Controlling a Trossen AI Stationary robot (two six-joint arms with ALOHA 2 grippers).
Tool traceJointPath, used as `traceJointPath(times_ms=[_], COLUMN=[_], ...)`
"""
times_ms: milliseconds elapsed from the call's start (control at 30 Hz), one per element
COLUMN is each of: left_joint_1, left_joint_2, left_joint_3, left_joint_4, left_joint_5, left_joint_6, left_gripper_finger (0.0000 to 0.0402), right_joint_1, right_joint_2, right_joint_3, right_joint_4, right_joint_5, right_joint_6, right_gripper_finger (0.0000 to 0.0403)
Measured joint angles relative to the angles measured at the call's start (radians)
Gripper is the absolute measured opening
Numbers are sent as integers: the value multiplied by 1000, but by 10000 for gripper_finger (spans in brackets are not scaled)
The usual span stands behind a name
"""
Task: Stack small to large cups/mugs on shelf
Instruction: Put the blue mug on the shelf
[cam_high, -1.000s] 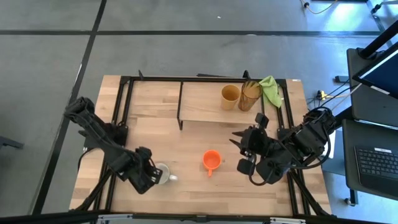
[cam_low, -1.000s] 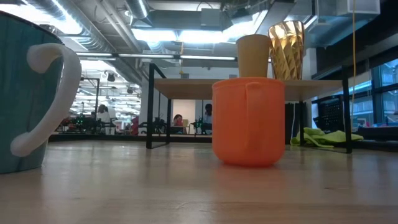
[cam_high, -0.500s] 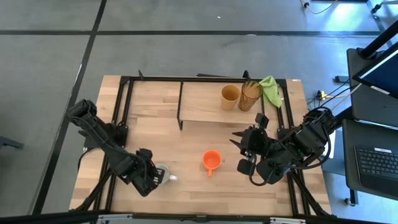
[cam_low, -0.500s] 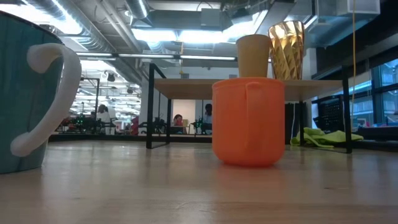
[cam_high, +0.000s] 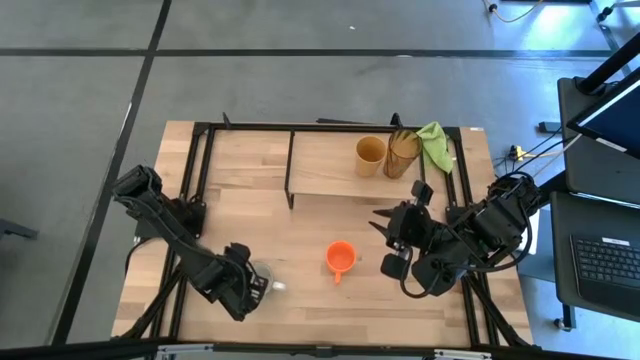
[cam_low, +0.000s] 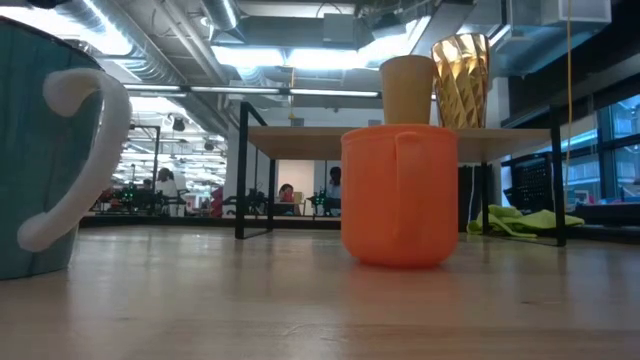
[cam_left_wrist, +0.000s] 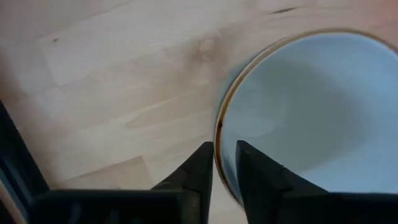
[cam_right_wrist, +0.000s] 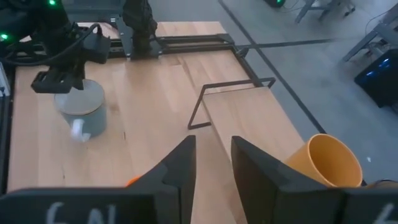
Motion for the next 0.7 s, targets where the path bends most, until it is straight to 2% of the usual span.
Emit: traceJointPath(times_ms=[167, 333, 400, 467, 567, 700], left_joint_1=[25, 75, 102, 130, 175, 245], left_joint_2=[-1, -1, -1, -2, -2, -6], left_joint_3=[0, 0, 1, 1, 2, 3], left_joint_4=[3, 1, 2, 25, 60, 93], left_joint_5=[-1, -53, -94, -128, -141, -159], left_joint_6=[134, 325, 459, 658, 939, 1207], left_gripper_finger=[15, 14, 13, 12, 12, 12], right_joint_1=[0, 0, 0, 0, 0, 0], right_joint_2=[0, 0, 0, 0, 0, 0], right_joint_3=[0, 0, 0, 0, 0, 0], right_joint_4=[0, 0, 0, 0, 0, 0], right_joint_5=[45, 50, 50, 50, 50, 49], right_joint_6=[-7, -13, -13, -10, -5, 14], right_gripper_finger=[103, 103, 103, 103, 103, 103])
